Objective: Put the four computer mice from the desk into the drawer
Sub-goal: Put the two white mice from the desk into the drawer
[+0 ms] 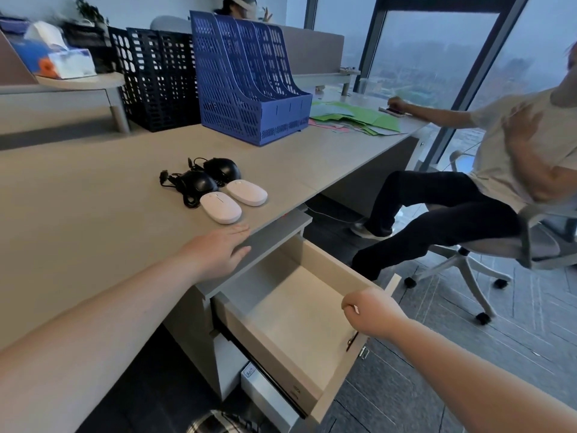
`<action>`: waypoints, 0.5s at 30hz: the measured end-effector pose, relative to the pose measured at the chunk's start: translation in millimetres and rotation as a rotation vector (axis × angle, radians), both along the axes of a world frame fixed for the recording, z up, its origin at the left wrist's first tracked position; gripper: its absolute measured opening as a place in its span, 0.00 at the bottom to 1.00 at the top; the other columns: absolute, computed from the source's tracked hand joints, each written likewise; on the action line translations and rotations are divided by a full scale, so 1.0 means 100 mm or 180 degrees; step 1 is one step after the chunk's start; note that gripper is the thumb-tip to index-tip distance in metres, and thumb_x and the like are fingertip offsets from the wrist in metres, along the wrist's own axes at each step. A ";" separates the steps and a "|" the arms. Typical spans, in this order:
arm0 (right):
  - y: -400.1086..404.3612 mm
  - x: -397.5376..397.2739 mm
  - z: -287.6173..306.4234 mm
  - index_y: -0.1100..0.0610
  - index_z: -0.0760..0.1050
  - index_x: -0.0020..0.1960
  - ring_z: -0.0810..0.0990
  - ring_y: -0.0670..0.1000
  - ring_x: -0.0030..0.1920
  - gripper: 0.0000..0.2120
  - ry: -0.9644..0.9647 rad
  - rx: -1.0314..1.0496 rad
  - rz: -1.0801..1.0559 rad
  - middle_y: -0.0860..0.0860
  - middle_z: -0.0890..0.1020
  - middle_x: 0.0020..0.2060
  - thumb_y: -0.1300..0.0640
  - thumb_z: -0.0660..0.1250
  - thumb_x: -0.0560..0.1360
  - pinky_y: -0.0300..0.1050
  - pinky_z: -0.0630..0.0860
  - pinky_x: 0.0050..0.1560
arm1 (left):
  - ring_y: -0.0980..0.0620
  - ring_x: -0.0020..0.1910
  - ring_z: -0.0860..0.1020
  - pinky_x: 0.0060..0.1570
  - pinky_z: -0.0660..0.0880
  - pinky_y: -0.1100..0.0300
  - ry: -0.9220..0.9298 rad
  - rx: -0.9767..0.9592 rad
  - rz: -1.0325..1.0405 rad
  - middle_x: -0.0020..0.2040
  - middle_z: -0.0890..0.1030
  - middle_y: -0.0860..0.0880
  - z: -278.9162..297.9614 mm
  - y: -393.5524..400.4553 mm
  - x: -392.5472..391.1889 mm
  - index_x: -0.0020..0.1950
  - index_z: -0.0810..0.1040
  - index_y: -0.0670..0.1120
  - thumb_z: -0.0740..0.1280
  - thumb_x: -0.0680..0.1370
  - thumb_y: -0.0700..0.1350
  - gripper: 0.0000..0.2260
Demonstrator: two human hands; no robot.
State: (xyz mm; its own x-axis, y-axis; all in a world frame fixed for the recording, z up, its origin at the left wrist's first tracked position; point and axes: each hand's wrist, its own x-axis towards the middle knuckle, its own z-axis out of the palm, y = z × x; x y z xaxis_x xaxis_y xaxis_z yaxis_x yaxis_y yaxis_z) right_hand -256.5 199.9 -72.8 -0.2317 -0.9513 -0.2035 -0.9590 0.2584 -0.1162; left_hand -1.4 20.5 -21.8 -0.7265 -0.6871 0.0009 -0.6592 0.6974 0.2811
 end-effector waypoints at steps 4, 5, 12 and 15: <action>-0.34 0.23 0.23 0.57 0.81 0.53 0.82 0.55 0.50 0.17 0.0015 -0.0115 0.0219 0.53 0.85 0.47 0.57 0.54 0.77 0.52 0.80 0.51 | 0.45 0.59 0.75 0.52 0.75 0.49 0.0186 -0.0106 -0.0032 0.58 0.79 0.47 0.15 -0.05 0.04 0.56 0.77 0.44 0.57 0.81 0.49 0.13; -0.43 0.30 0.29 0.57 0.81 0.53 0.82 0.56 0.50 0.17 -0.0004 -0.0187 0.0264 0.53 0.85 0.47 0.57 0.54 0.76 0.52 0.80 0.51 | 0.43 0.52 0.77 0.44 0.75 0.50 0.0275 -0.0259 0.0006 0.51 0.81 0.47 0.19 -0.05 0.06 0.50 0.77 0.44 0.57 0.80 0.49 0.13; -1.10 0.78 0.64 0.55 0.78 0.61 0.76 0.53 0.59 0.15 -0.0530 -0.1732 0.0329 0.51 0.83 0.53 0.57 0.60 0.77 0.47 0.74 0.56 | 0.43 0.57 0.73 0.46 0.73 0.51 0.0570 -0.0958 0.0862 0.62 0.74 0.46 0.25 -0.30 0.19 0.65 0.72 0.47 0.66 0.75 0.54 0.21; -1.48 0.91 0.67 0.54 0.72 0.68 0.72 0.54 0.63 0.19 -0.0753 -0.1937 0.0286 0.52 0.78 0.60 0.54 0.62 0.77 0.46 0.70 0.60 | 0.43 0.61 0.72 0.54 0.73 0.50 0.0633 -0.0463 0.1274 0.64 0.70 0.47 0.17 -0.47 0.18 0.68 0.68 0.50 0.68 0.70 0.65 0.32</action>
